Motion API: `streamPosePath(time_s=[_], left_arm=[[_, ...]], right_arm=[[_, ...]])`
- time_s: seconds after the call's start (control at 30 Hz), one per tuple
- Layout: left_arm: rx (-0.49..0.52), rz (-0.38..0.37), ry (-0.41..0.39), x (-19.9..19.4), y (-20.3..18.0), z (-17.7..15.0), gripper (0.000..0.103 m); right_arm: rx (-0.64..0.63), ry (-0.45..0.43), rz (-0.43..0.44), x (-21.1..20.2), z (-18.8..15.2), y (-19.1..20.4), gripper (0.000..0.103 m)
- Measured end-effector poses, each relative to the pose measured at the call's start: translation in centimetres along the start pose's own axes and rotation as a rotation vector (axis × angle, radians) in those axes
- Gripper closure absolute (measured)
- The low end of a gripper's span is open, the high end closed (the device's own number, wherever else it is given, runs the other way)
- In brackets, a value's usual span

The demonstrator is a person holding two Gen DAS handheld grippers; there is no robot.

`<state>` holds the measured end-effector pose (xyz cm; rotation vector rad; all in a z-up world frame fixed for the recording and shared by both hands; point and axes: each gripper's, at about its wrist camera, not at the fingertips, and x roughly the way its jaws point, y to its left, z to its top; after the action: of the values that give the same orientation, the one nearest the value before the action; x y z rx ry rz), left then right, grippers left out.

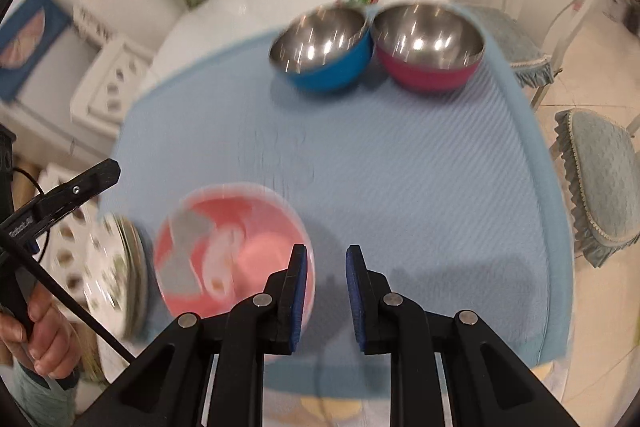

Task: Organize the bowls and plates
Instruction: 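Release the pink bowl and move both grippers to the blue steel bowl, then grasp the blue steel bowl rim with both grippers and lift it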

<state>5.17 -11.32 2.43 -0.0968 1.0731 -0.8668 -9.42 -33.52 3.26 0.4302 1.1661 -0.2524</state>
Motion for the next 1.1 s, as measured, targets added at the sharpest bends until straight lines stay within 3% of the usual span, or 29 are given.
streamPosePath(time_s=[0.13,0.3,0.37,0.4,0.43,0.53,0.73,0.97,1.1], left_arm=[[0.073,-0.039,-0.036,2.1,-2.1,5.0,0.07],[0.115,-0.122,-0.034,5.2,-4.3,9.4,0.03],[0.138,-0.14,-0.033,6.3,-4.7,10.5,0.025],[0.15,-0.136,-0.021,7.4,-4.8,11.2,0.025],[0.156,-0.132,-0.008,8.3,-4.9,11.6,0.025],[0.141,-0.118,0.039,11.0,-4.1,13.0,0.025],[0.068,-0.142,0.116,15.6,-1.3,14.8,0.025],[-0.055,-0.214,0.212,21.1,1.8,15.4,0.027],[-0.055,-0.214,0.225,22.6,1.9,15.6,0.027]], right_arm=[[0.093,-0.046,0.027,0.2,3.9,-0.8,0.082],[0.221,0.017,0.12,2.2,7.4,-1.9,0.077],[0.251,0.032,0.138,3.1,7.9,-2.2,0.066],[0.268,0.04,0.144,3.6,8.1,-2.4,0.052],[0.291,0.049,0.15,4.2,8.3,-2.8,0.051],[0.333,0.085,0.194,6.0,9.1,-3.5,0.051],[0.351,0.072,0.118,8.1,11.1,-4.7,0.051],[0.329,0.047,0.087,9.9,13.8,-4.7,0.051],[0.329,0.054,0.091,11.0,14.8,-4.4,0.051]])
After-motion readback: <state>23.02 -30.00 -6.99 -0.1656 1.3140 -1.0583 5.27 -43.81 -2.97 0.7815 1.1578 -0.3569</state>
